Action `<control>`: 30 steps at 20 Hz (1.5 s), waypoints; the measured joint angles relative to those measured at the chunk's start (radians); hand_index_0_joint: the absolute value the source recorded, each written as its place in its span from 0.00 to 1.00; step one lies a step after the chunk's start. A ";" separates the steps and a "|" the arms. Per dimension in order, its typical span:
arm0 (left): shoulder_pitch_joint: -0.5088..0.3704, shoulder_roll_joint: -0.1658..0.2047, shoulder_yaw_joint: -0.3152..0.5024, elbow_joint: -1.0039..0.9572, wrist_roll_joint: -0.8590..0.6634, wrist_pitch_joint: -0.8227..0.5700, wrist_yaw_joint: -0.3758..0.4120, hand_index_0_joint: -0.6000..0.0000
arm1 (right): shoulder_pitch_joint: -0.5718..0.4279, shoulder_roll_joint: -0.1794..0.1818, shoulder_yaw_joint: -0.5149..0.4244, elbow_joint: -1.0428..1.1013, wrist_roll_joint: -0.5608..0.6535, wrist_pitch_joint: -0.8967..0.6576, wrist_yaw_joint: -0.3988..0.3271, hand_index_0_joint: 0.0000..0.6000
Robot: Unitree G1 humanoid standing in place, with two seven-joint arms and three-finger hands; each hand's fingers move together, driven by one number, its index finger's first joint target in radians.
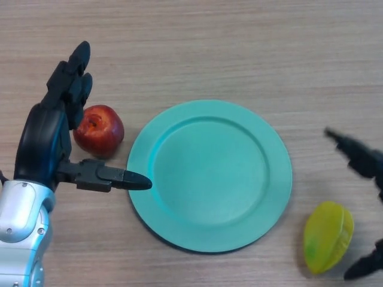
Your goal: Pick up the yellow starfruit and place it on the plate
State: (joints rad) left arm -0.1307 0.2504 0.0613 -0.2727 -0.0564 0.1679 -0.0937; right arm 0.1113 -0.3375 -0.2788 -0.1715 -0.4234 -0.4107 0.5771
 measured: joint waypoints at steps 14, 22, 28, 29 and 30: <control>0.061 -0.002 0.005 -0.124 -0.003 0.022 0.010 1.00 | -0.070 -0.056 0.055 0.239 -0.242 -0.245 -0.066 0.00; 0.076 -0.004 0.019 -0.123 -0.002 0.026 0.010 1.00 | -0.096 -0.056 0.132 0.323 -0.242 -0.242 -0.092 0.33; 0.059 0.001 0.027 -0.114 -0.003 0.048 0.010 1.00 | -0.142 -0.085 0.141 0.388 -0.359 -0.261 -0.287 1.00; 0.058 0.002 0.027 -0.099 -0.003 0.048 0.010 1.00 | -0.145 -0.085 0.141 0.388 -0.358 -0.234 -0.302 1.00; 0.058 0.004 0.028 -0.085 -0.003 0.048 0.010 1.00 | -0.151 -0.085 0.141 0.388 -0.353 -0.201 -0.306 1.00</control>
State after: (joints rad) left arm -0.0728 0.2542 0.0888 -0.3576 -0.0593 0.2155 -0.0838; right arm -0.0398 -0.4226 -0.1377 0.2169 -0.7762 -0.6121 0.2709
